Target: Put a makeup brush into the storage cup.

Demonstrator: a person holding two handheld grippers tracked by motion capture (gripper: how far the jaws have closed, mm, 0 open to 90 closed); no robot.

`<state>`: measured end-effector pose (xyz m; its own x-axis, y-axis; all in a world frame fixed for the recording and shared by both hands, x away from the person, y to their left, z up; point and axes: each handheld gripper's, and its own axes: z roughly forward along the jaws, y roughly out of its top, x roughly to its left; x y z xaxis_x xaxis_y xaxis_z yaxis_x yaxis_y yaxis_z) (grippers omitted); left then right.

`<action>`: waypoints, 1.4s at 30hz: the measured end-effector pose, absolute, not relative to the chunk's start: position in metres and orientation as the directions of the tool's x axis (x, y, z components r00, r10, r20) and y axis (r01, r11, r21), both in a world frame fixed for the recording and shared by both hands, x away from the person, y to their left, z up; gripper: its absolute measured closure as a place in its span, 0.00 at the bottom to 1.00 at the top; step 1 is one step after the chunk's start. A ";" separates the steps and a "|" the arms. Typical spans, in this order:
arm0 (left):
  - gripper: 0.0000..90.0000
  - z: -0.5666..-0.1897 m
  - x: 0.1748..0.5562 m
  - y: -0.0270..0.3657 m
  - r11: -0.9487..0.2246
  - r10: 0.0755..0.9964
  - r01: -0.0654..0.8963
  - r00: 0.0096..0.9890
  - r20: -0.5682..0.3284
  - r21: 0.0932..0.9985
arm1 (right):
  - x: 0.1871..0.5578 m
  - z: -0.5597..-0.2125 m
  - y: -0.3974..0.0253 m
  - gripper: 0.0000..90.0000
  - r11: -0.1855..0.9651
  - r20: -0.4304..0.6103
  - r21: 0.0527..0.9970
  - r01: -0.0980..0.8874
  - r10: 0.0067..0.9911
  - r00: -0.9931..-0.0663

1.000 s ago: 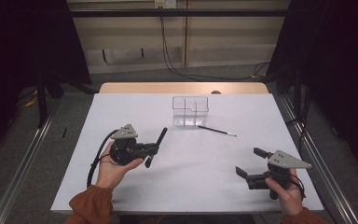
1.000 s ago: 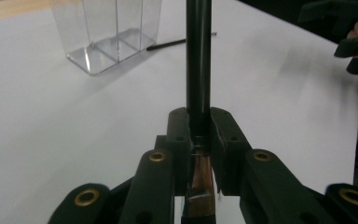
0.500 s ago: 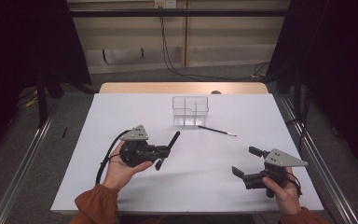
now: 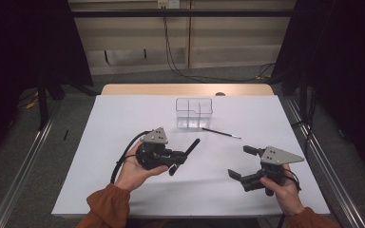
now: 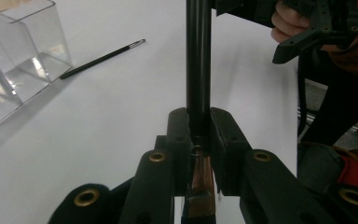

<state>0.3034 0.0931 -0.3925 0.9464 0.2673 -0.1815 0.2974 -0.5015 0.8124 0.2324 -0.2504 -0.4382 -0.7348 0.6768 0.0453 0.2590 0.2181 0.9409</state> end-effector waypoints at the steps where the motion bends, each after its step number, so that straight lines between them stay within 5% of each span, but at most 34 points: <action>1: 0.88 -0.392 0.303 0.091 -0.510 0.262 0.298 0.947 -0.184 0.807 | 0.234 -0.437 -0.248 0.00 0.221 0.047 0.941 0.257 0.667 -0.744; 42: 0.88 -0.375 0.311 0.043 -0.871 0.132 0.173 0.984 -0.122 0.459 | 0.289 -0.397 -0.193 0.04 0.672 0.038 0.694 0.257 0.322 -0.946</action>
<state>0.3109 0.0432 -0.3748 0.9838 0.1316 -0.1217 0.1733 -0.8715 0.4588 0.2886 -0.1935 -0.3966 -0.9461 0.3216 0.0382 0.2566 0.6722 0.6945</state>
